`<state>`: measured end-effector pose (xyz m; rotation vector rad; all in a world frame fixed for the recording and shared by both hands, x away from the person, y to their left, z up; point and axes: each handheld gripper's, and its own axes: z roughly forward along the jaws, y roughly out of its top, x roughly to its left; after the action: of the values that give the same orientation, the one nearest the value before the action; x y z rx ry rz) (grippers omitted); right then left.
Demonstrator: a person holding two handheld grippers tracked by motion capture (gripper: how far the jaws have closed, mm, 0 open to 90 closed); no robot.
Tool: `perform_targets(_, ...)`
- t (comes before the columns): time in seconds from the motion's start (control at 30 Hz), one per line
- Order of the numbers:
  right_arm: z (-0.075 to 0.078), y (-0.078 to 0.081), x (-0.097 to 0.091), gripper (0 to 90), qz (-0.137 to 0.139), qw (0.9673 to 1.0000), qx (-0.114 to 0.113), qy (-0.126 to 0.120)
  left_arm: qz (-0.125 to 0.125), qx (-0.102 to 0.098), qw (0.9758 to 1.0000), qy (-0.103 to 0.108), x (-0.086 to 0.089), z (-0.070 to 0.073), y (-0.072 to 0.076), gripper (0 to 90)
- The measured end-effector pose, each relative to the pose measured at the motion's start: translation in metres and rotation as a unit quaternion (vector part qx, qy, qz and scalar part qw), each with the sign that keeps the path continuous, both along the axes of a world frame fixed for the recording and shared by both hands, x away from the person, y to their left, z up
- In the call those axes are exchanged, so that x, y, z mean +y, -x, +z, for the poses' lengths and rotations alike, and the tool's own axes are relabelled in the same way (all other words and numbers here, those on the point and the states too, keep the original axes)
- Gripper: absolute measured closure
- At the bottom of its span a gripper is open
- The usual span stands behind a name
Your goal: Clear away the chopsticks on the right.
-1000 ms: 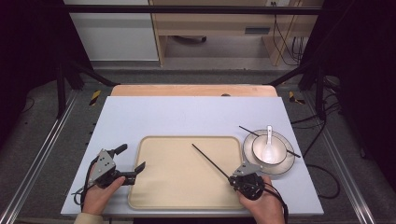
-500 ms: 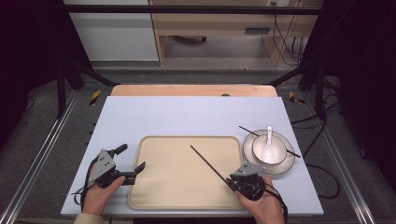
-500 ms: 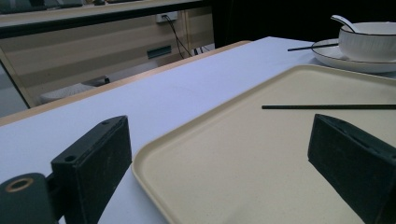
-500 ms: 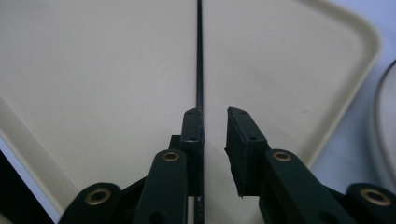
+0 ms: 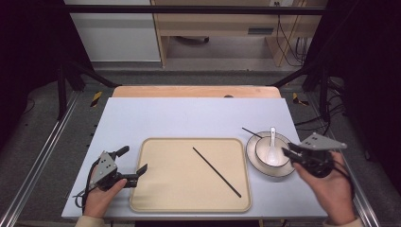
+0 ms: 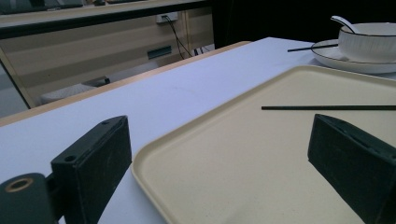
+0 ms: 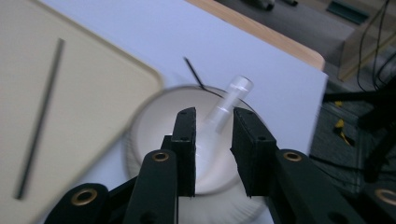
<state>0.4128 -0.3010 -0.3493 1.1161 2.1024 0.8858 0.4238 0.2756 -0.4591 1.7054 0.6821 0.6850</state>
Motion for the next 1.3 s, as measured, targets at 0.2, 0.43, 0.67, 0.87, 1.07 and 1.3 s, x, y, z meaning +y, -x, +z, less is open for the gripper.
perform_targets(0.2, -0.042, -0.039, -0.052, 71.3, -0.005, 0.996, 0.076, 0.048, 0.012, 0.0, 0.9998, 0.014, -0.002, 0.002, -0.003, 6.3)
perform_targets(0.43, -0.069, -0.059, -0.068, 71.9, 0.003, 0.9932, 0.11, 0.038, 0.016, -0.001, 0.9998, 0.011, 0.003, 0.001, 0.0, 6.3)
perform_targets(0.67, -0.073, -0.067, -0.064, 72.4, 0.014, 0.9924, 0.117, 0.036, 0.015, 0.0, 0.9999, 0.009, 0.004, 0.001, 0.0, 6.3)
perform_targets(0.87, -0.082, -0.072, -0.062, 71.9, 0.023, 0.9907, 0.13, 0.033, 0.012, 0.0, 0.9999, 0.004, 0.004, 0.0, 0.0, 6.3)
perform_targets(1.07, -0.088, -0.075, -0.058, 73.2, 0.031, 0.989, 0.141, 0.03, 0.009, 0.0, 1.0, 0.002, 0.003, 0.0, 0.0, 6.4)
perform_targets(1.3, -0.092, -0.077, -0.057, 78.2, 0.037, 0.9886, 0.143, 0.033, 0.009, 0.0, 1.0, 0.003, 0.004, 0.0, 0.0, 6.5)
